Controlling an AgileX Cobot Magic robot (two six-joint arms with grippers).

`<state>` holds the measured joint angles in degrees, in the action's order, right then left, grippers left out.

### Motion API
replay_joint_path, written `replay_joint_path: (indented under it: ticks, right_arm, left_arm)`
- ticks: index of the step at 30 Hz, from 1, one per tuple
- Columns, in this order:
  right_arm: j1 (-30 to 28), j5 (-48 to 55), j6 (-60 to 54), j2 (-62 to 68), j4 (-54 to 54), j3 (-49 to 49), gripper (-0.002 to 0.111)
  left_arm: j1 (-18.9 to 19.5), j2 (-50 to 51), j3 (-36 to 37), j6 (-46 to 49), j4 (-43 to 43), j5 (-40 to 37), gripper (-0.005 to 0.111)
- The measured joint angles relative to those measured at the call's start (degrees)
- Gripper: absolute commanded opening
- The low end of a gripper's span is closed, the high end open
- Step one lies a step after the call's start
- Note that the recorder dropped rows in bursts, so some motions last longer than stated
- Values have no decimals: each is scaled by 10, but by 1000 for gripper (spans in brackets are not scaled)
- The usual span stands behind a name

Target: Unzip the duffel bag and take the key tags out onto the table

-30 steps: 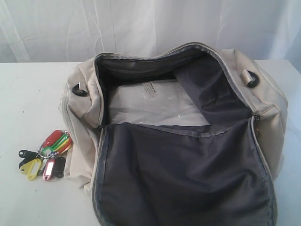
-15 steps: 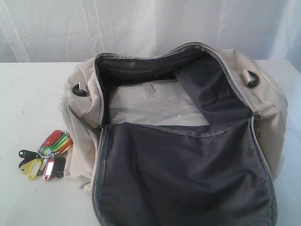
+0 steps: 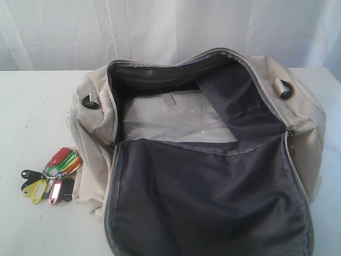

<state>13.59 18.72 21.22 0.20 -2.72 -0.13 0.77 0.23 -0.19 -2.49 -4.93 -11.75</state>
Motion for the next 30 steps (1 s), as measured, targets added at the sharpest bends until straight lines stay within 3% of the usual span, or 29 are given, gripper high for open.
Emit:
replay_joint_path:
  ticks: [9,30]
  right_arm:
    - [0,-2,-149,0,7,0,0]
    - [-9,8,-163,0,9,0,0]
  left_arm:
    - [0,0,0,0,0,0,0]
    - [0,0,0,0,0,0,0]
